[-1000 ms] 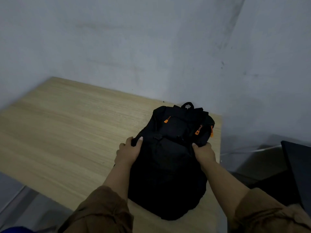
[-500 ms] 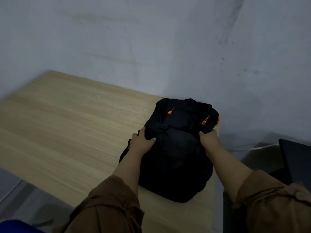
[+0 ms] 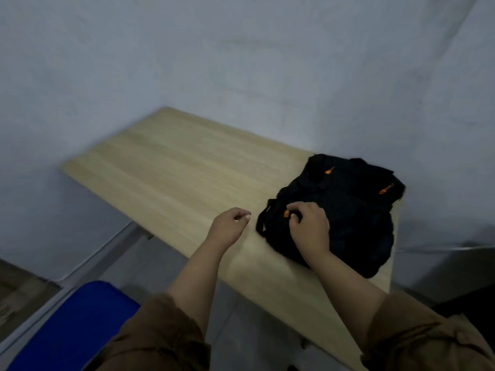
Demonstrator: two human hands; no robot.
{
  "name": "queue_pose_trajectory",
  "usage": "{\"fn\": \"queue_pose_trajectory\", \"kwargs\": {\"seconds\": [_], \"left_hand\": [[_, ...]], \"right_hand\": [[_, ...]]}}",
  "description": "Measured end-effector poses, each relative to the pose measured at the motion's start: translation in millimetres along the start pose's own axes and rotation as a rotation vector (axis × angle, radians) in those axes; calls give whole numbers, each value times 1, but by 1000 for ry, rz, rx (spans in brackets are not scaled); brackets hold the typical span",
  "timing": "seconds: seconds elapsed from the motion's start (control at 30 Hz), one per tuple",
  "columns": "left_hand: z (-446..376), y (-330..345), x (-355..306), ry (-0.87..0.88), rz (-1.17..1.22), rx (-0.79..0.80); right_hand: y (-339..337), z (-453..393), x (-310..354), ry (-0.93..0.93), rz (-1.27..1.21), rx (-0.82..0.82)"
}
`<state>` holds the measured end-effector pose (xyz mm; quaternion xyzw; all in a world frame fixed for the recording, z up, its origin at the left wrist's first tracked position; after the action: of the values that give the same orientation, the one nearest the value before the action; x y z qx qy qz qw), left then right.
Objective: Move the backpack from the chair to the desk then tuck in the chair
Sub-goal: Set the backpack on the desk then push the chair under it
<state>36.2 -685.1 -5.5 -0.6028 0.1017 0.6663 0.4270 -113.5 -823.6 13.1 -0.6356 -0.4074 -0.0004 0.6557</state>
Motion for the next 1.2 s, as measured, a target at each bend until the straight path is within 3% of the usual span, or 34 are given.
{"fn": "queue_pose_trajectory", "kwargs": {"seconds": [0.37,0.73,1.0,1.2], "left_hand": [[168,-174,114,-58,45,-240],[337,-292,211,-150,65,-654],[441,-355,237,-85,-85,-902],[478,-423,269,-13,-282,-966]], "right_hand": [[101,193,165,-333,-98,263],[155,364,286,-829,-49,513],[167,476,342,-1182,147,597],[183,529,393,-1234,162,591]]}}
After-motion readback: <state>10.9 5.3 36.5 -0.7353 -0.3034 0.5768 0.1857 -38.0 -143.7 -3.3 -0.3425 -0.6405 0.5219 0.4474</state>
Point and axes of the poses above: each hand's wrist, its own z-axis away from the middle knuckle, its own y-axis out of the palm, x = y × z, the point moved 7 cm from there along -z, towards the middle knuckle, and after that the axes turned 11 degrees about z, right-handed, at the moved point
